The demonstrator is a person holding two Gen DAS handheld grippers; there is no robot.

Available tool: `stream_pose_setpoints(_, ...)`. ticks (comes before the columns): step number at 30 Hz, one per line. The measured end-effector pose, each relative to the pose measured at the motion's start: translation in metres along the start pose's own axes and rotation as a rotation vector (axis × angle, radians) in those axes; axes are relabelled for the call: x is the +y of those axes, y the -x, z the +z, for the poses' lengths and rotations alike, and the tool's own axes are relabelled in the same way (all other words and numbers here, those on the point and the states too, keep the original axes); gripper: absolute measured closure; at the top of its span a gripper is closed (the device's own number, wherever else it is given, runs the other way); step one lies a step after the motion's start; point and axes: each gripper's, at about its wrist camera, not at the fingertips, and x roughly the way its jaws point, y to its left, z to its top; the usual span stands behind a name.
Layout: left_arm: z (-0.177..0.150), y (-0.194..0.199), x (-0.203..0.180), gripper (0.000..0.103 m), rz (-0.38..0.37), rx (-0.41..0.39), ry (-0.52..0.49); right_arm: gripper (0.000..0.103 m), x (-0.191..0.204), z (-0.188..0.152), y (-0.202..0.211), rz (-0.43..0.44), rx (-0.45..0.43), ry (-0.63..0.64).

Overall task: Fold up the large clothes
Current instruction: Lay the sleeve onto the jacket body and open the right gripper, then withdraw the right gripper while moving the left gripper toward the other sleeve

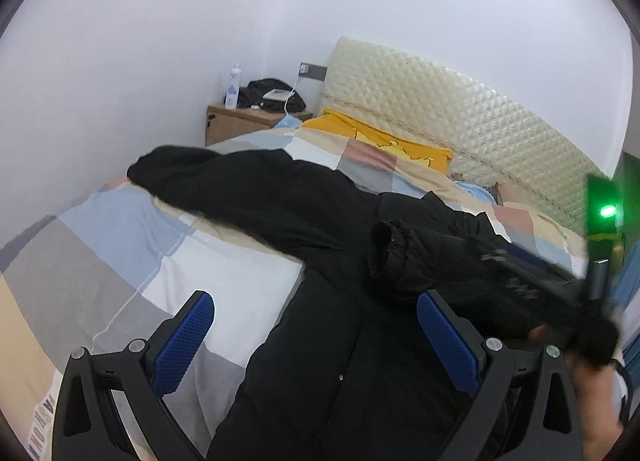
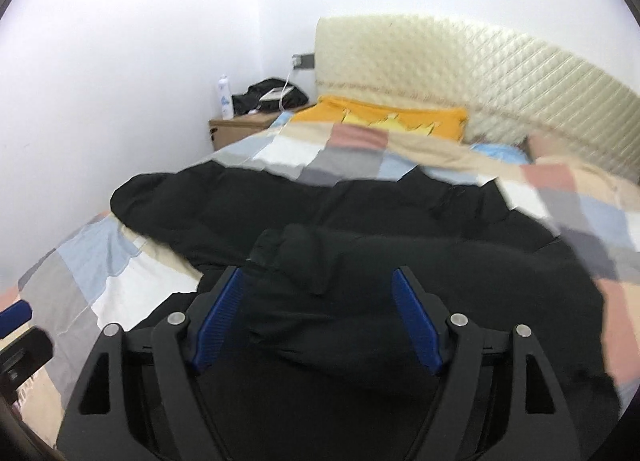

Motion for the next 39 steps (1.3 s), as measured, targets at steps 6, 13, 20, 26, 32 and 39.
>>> stream_pose_setpoints(6,-0.003,0.001,-0.018,0.000,0.008,0.000,-0.068,0.026,-0.041,0.006,0.056,-0.077,-0.052,-0.045)
stream_pose_setpoints(13,-0.006,0.022,-0.043,0.000,-0.024,-0.052,-0.148,0.026,-0.080,0.000,0.122,-0.117,-0.126,-0.109)
stream_pose_setpoints(20,-0.009,0.025,-0.058,0.000,-0.051,-0.035,-0.184,0.026,-0.109,-0.022,0.167,-0.162,-0.156,-0.125)
stream_pose_setpoints(26,-0.014,0.033,-0.071,0.000,-0.069,-0.032,-0.215,0.026,-0.116,-0.042,0.183,-0.173,-0.149,-0.117)
stream_pose_setpoints(32,-0.019,0.035,-0.082,0.000,-0.089,-0.011,-0.246,0.026,-0.117,-0.058,0.188,-0.166,-0.133,-0.132)
stream_pose_setpoints(39,-0.026,0.039,-0.089,0.000,-0.118,0.003,-0.267,0.026,-0.121,-0.087,0.205,-0.174,-0.082,-0.155)
